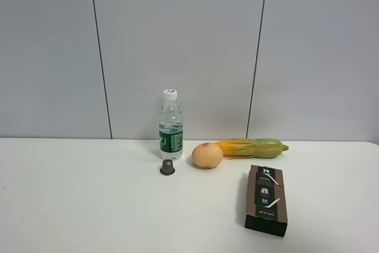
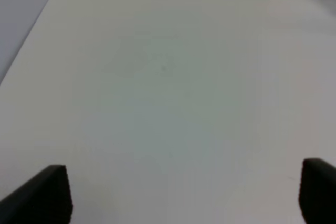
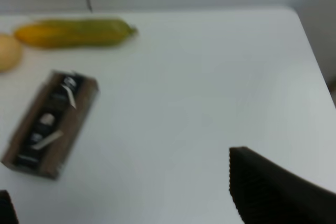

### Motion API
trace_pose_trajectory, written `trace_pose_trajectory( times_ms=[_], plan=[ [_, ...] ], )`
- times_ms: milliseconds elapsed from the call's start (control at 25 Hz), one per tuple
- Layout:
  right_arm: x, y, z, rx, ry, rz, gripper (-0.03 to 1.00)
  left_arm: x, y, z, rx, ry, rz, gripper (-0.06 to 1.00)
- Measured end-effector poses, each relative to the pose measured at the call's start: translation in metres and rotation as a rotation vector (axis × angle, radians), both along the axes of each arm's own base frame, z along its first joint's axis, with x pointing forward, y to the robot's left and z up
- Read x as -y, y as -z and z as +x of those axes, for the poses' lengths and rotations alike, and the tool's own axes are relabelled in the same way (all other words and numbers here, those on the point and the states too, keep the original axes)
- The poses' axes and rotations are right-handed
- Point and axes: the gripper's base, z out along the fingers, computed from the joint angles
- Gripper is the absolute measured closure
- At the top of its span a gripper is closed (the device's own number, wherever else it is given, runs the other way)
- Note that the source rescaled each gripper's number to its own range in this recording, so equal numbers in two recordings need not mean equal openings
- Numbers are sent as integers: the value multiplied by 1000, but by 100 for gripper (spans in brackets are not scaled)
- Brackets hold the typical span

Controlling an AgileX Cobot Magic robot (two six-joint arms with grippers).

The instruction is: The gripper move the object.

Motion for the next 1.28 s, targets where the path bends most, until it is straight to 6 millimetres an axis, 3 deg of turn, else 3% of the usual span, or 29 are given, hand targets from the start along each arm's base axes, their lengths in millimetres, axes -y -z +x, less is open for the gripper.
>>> trace_pose_trajectory(
  times_ms=[200, 680, 800, 1280],
  plan=[
    [7, 37, -28, -53, 106, -13, 21, 0, 0, 0, 0, 0, 0, -6],
    [8, 36, -60, 122, 128, 16, 21, 0, 0, 0, 0, 0, 0, -6],
    [8, 48, -63, 61, 143, 39, 21, 0, 0, 0, 0, 0, 0, -6],
    [9, 49, -66, 68, 144, 38, 21, 0, 0, 0, 0, 0, 0, -6]
  ],
)
